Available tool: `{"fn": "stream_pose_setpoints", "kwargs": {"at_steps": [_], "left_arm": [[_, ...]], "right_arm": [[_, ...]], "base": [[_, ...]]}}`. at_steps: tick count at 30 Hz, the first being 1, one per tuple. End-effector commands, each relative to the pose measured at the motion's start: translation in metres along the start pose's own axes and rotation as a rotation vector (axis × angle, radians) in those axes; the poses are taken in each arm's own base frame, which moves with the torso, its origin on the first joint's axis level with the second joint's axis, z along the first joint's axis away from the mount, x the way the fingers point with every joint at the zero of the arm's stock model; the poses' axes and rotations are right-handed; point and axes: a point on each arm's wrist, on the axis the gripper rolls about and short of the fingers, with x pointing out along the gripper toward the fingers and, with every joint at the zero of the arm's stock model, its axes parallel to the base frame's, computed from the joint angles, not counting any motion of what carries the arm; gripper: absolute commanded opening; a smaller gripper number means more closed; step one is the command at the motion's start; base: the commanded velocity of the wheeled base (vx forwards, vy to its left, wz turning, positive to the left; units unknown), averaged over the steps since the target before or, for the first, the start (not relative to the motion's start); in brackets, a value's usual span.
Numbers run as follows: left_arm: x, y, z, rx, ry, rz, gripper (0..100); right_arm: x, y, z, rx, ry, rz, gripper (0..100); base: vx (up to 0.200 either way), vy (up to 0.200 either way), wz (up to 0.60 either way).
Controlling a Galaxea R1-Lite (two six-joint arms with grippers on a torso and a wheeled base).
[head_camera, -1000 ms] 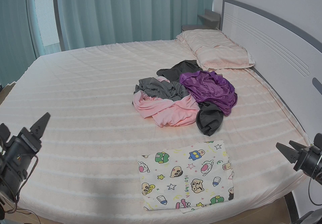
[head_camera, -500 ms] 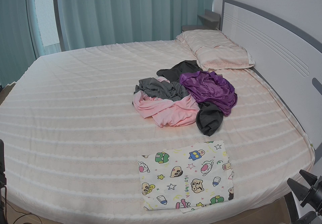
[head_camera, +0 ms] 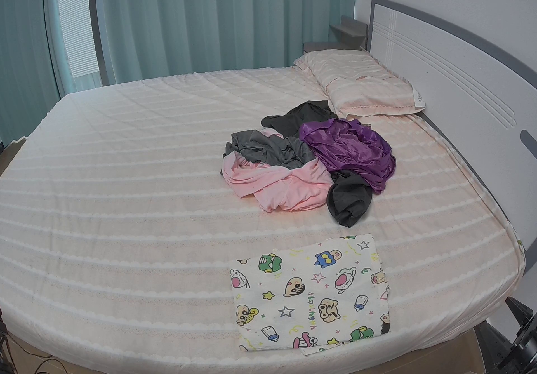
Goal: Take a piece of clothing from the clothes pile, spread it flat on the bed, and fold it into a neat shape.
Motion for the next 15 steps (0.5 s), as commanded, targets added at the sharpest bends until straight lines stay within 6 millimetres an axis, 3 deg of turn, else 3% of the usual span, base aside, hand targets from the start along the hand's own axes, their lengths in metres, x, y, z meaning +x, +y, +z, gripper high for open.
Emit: {"fn": "stream_pose_setpoints", "kwargs": {"at_steps": [1, 15], "left_arm": [[-0.006, 0.003, -0.007, 0.001, -0.015, 0.012, 100], [-0.007, -0.002, -0.026, 0.09, 0.129, -0.174, 100]], "right_arm": [[-0.004, 0.001, -0.003, -0.035, -0.052, 0.002, 100], [-0.006, 0.001, -0.004, -0.255, -0.091, 0.0, 100]], "base": [[0.0, 0.0, 0.0], [0.0, 0.0, 0.0]]}}
